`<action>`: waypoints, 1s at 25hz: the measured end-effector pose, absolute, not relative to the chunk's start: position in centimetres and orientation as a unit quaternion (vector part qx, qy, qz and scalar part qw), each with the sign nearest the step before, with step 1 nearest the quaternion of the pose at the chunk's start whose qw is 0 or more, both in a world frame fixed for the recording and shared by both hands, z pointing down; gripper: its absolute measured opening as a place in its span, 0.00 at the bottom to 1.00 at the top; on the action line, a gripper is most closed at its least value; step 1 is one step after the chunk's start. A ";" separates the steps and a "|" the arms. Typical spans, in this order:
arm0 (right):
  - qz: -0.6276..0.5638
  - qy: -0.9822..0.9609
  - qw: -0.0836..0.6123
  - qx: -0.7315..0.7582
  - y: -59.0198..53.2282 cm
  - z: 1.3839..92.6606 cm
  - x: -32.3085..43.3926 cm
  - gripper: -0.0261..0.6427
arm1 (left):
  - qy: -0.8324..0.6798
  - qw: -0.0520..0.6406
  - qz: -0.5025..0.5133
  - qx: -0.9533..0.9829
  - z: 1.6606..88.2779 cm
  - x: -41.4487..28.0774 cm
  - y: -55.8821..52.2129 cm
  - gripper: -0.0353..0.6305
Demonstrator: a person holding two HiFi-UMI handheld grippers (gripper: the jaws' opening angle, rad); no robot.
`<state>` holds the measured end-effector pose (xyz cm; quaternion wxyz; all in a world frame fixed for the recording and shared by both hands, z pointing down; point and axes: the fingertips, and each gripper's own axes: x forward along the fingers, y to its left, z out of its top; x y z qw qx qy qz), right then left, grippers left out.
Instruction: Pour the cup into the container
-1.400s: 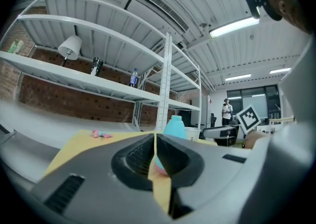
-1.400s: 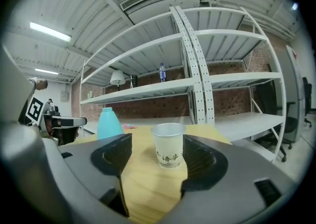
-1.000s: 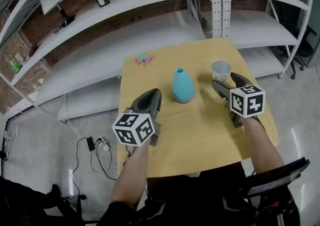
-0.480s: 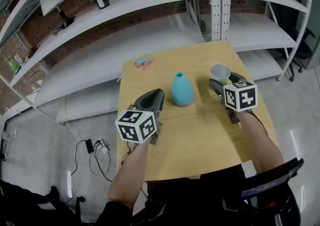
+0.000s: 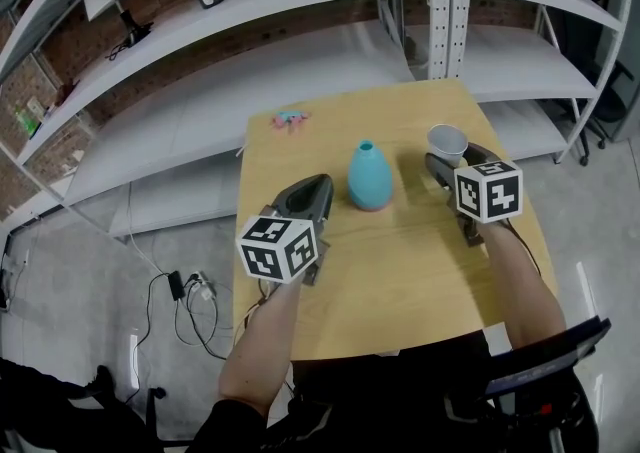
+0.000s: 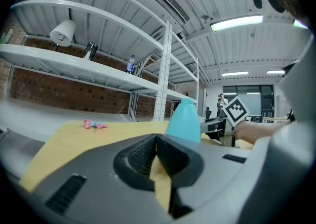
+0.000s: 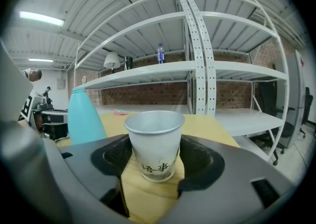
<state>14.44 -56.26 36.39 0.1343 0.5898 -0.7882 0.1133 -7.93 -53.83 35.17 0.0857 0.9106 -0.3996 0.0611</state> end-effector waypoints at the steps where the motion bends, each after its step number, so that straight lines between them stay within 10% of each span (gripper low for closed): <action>1: 0.109 -0.791 0.134 0.587 -56.2 36.1 14.2 0.49 | -0.399 0.084 0.061 0.911 35.2 -7.9 -53.8 0.05; 25: -0.138 -0.805 0.323 0.478 -54.3 27.4 6.2 0.49 | -0.385 0.064 0.070 0.918 35.2 -8.5 -53.6 0.05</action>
